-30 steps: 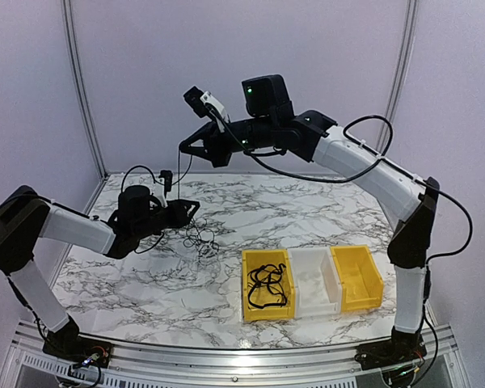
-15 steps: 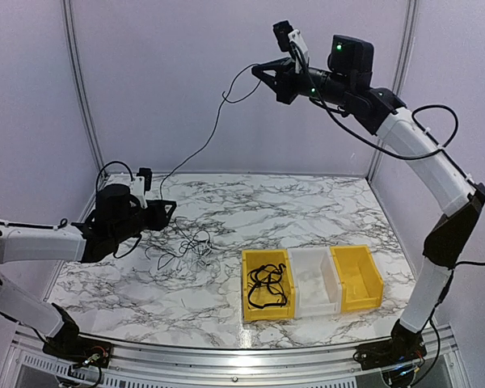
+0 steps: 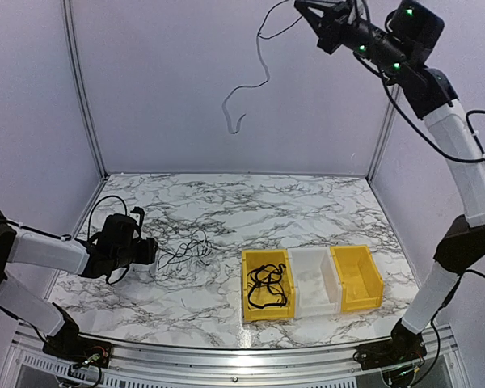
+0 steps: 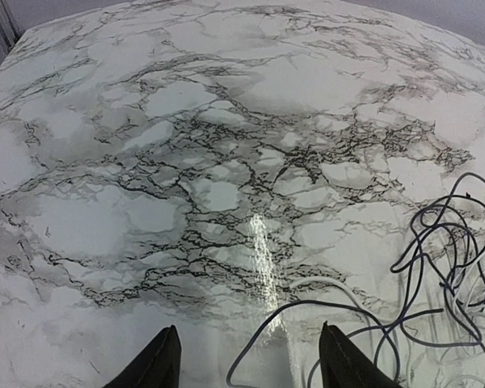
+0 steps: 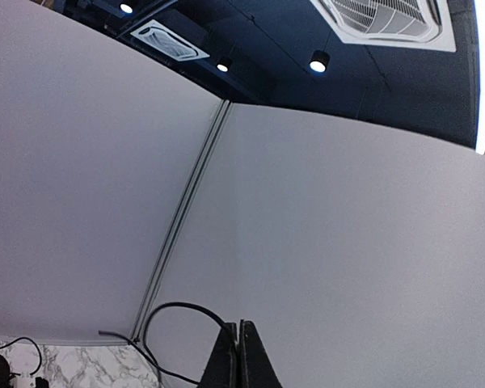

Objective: Untangle the cables

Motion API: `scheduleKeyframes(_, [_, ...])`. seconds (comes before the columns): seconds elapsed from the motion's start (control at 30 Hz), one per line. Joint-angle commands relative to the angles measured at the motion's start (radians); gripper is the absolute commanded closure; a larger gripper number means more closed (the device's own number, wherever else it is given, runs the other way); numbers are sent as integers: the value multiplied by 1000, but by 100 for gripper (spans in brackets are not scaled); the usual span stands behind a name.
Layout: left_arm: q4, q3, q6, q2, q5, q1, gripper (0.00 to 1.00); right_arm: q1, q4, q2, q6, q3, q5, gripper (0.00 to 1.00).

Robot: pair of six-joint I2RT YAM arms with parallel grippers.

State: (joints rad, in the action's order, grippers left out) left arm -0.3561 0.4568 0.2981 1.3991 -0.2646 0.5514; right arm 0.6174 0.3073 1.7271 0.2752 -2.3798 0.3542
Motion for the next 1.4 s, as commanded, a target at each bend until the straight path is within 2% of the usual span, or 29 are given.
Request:
scheduleKeyframes(0.0, [34,31,-12,16,-6,-2,38,-4,-20,-52,69,-5,-46,100])
scheduleKeyframes(0.2, [58,83,-14,-32,11,-2,38,-16,24,-168,160,178,-82,100])
scheduleKeyframes(0.43, [295,261,85,-52,26,-2,32,-47,124,-339,247,400,-135,100])
scheduleKeyframes(0.63, [325,337,87,-67,75,-2,29,-56,165,-477,314,579,-181,100])
scheduleKeyframes(1.03, [349,522,66,32,0,-4,29,-58,341,-571,334,585,-197,100])
scheduleKeyframes(1.23, [352,537,102,73,7,-4,29,-58,416,-626,319,639,-154,100])
scheduleKeyframes(1.37, [352,528,116,80,11,-4,29,-58,486,-660,337,695,-71,100])
